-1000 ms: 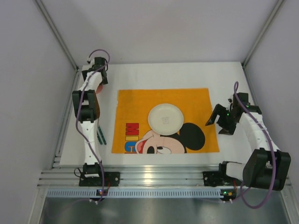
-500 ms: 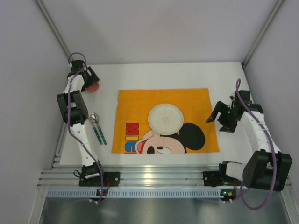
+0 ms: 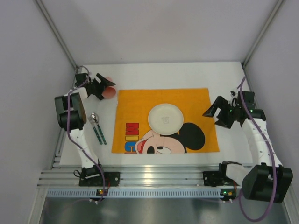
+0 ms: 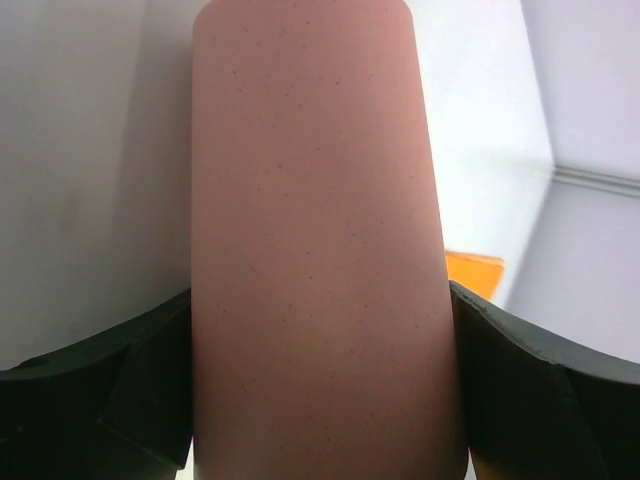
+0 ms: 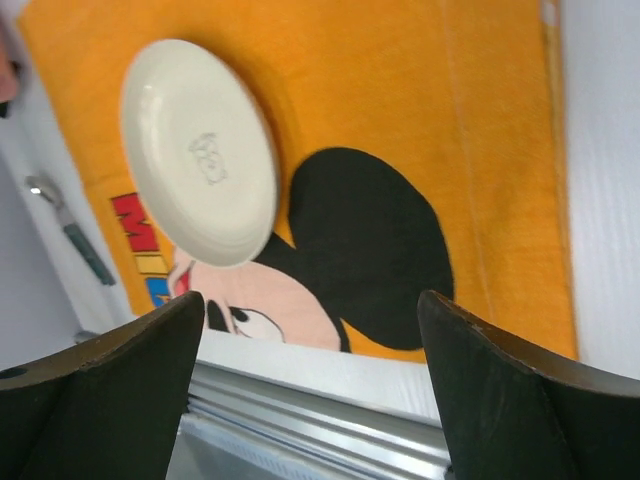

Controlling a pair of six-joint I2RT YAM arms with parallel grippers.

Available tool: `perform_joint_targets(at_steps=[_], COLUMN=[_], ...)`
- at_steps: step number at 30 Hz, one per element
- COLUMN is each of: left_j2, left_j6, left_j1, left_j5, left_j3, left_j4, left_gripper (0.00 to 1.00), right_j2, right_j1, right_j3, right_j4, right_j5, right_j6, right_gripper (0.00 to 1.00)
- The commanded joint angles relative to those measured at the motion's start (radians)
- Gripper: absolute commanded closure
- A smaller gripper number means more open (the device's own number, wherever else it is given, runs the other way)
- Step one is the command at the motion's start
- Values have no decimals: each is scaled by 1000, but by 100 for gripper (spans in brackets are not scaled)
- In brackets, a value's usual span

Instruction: Set the dinner table for one person

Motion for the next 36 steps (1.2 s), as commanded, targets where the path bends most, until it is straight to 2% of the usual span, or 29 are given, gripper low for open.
perform_joint_targets(at_steps=[1,3,9,12,19,29,36], left_j2=[-38,-67,-116,-144,-170,-236,-239], left_j6=[-159,-141,-186,-232,-348,-401,-489], left_j1=[-45,-88,-229,-315,-469,-594,-619], left_j5=[129,106,78,49,71,60,72], left_j3=[-81,-32,135,181,241,233,241], left_j4=[54,-10,-113,-115,-111,-121,-95], left_gripper=[41,42,44,45,46,47,48], right_j2=[-3,29,255,358,544,616,566], right_j1=[27,57,363,458,571,633,692], right_j3=[46,89,381,506,699,759,618], right_j4=[212,252,211,205,185,226,406], right_j5=[-195,-200,-47,19,102,186,392], right_j6=[58,55,-48,-51,-133,-198,-177], right_gripper=[12,11,11,12,12,13,22])
